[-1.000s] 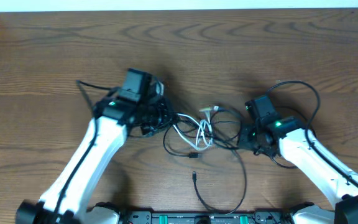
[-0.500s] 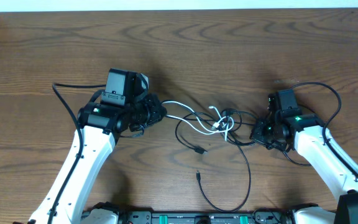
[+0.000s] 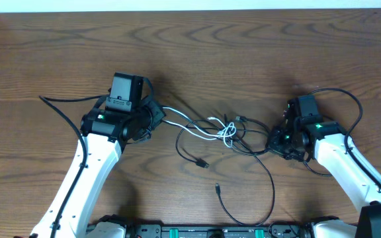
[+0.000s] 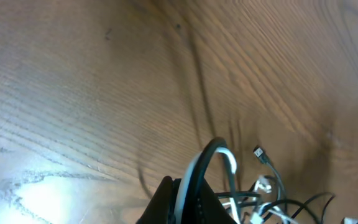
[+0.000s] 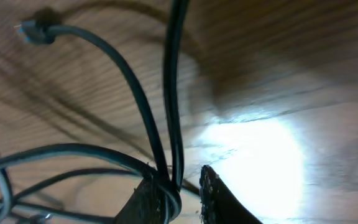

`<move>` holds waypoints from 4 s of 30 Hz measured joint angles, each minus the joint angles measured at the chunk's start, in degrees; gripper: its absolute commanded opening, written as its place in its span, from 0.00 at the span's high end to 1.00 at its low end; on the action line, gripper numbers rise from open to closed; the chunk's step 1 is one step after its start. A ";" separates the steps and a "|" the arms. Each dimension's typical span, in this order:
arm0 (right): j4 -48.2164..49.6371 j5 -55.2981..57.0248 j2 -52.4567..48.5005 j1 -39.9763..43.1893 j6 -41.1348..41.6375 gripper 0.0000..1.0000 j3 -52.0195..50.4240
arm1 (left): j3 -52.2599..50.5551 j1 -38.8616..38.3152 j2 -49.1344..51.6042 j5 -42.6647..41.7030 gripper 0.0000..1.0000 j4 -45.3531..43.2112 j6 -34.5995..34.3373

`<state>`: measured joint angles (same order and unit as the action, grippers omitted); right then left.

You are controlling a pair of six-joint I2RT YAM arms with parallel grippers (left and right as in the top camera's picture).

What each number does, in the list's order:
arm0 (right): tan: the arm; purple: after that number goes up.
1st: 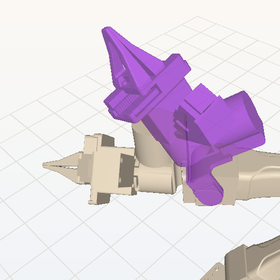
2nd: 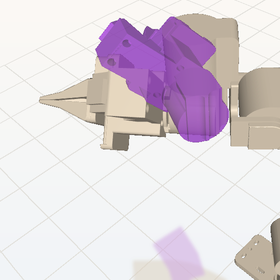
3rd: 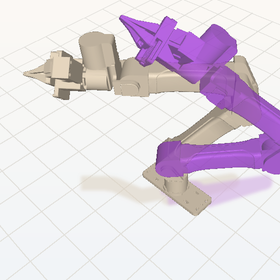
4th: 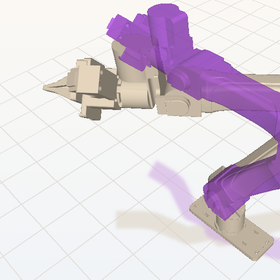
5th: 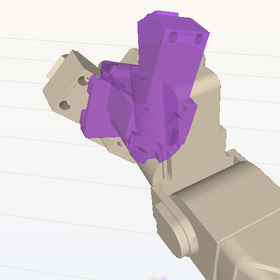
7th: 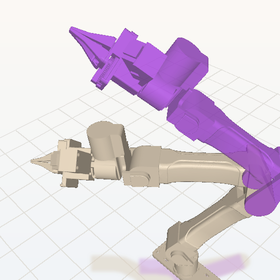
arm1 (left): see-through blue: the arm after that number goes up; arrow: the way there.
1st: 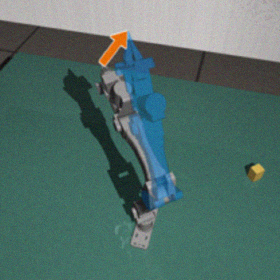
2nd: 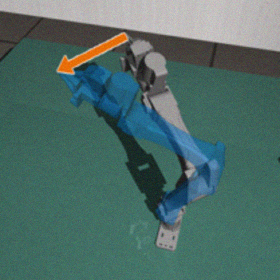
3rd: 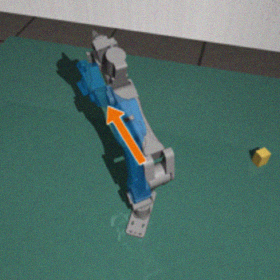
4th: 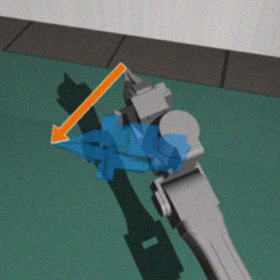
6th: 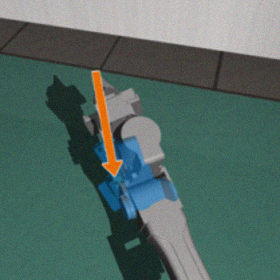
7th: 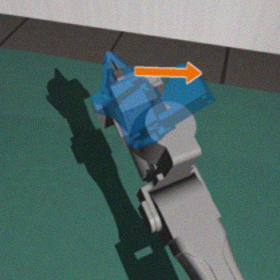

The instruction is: Untangle cables

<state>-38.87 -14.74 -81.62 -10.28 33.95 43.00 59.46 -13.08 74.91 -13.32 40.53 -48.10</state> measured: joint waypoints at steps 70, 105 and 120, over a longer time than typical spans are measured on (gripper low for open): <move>55.69 -8.37 -10.19 -35.17 22.62 0.48 -0.70 | 0.02 0.90 5.22 -0.26 0.92 -0.02 15.08; 69.18 4.02 -19.41 -35.28 22.49 0.51 -0.72 | 0.02 0.90 5.22 0.04 0.92 0.87 14.40; 71.65 5.11 -22.91 -35.43 20.76 0.93 -0.72 | 0.02 0.90 5.22 0.15 0.93 0.87 14.40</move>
<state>32.77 -9.63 -104.53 -45.71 54.72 42.28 59.48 -12.19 80.14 -13.17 41.41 -33.69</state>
